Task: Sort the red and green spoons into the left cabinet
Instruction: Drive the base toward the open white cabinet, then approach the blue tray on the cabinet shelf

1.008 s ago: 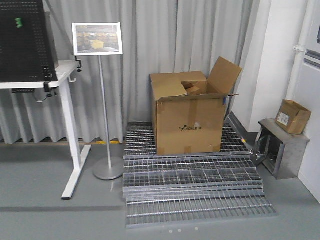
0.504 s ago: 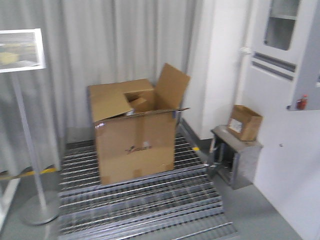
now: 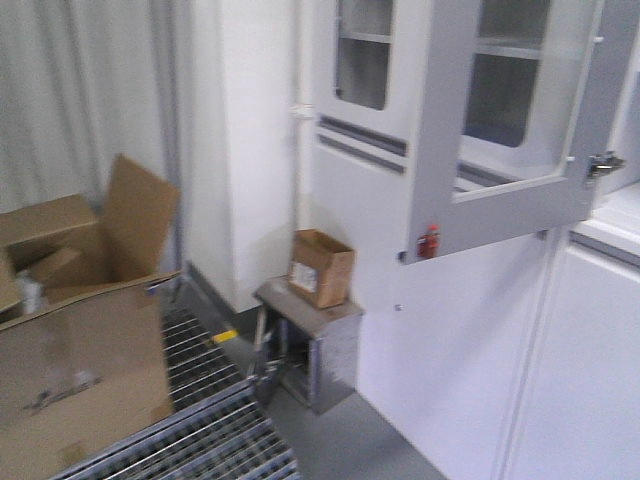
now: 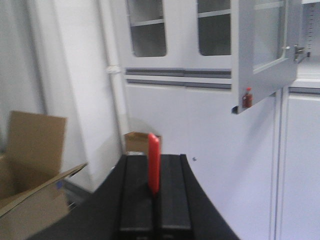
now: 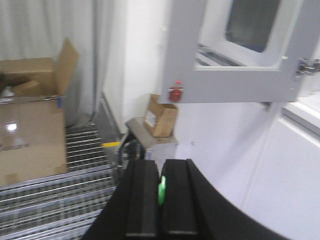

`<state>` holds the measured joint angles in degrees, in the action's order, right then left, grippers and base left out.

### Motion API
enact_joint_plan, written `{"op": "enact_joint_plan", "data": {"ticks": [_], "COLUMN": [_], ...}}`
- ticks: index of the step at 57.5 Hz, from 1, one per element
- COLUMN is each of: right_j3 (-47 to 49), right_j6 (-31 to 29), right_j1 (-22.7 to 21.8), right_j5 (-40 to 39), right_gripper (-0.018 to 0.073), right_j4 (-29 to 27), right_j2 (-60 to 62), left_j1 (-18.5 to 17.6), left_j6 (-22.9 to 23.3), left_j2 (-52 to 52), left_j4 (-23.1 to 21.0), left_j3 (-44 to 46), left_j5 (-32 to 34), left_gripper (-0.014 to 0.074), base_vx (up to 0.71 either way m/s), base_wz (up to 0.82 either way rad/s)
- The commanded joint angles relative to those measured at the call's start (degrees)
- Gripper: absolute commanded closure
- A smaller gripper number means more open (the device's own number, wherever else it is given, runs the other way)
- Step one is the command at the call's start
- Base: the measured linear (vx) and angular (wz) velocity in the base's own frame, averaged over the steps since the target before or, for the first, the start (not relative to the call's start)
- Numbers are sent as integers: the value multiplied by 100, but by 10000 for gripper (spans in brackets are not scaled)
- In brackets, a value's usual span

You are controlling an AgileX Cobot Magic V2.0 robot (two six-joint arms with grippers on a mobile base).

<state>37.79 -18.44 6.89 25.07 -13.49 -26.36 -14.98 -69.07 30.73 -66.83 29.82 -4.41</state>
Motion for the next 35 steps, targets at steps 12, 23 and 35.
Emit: {"op": "enact_joint_plan", "data": {"ticks": [12, 23, 35], "right_j3": [152, 152, 152], "right_j6": [-14, -14, -14], "right_j1": [-22, -22, -22], "right_j5": [-473, -473, -473], "right_gripper": [564, 564, 564], "right_j4": [-12, -12, -12], "right_j2": [-40, -40, -40], "left_j1": [-36, -36, -36], "left_j6": [39, 39, 39], "left_j2": [12, 12, 12], "left_j4": [-91, -91, -91], "left_j3": [161, 161, 161], "left_j5": [203, 203, 203], "left_gripper": [597, 597, 597], "base_vx": [40, 36, 32], "base_wz": [-65, -80, -88]}}
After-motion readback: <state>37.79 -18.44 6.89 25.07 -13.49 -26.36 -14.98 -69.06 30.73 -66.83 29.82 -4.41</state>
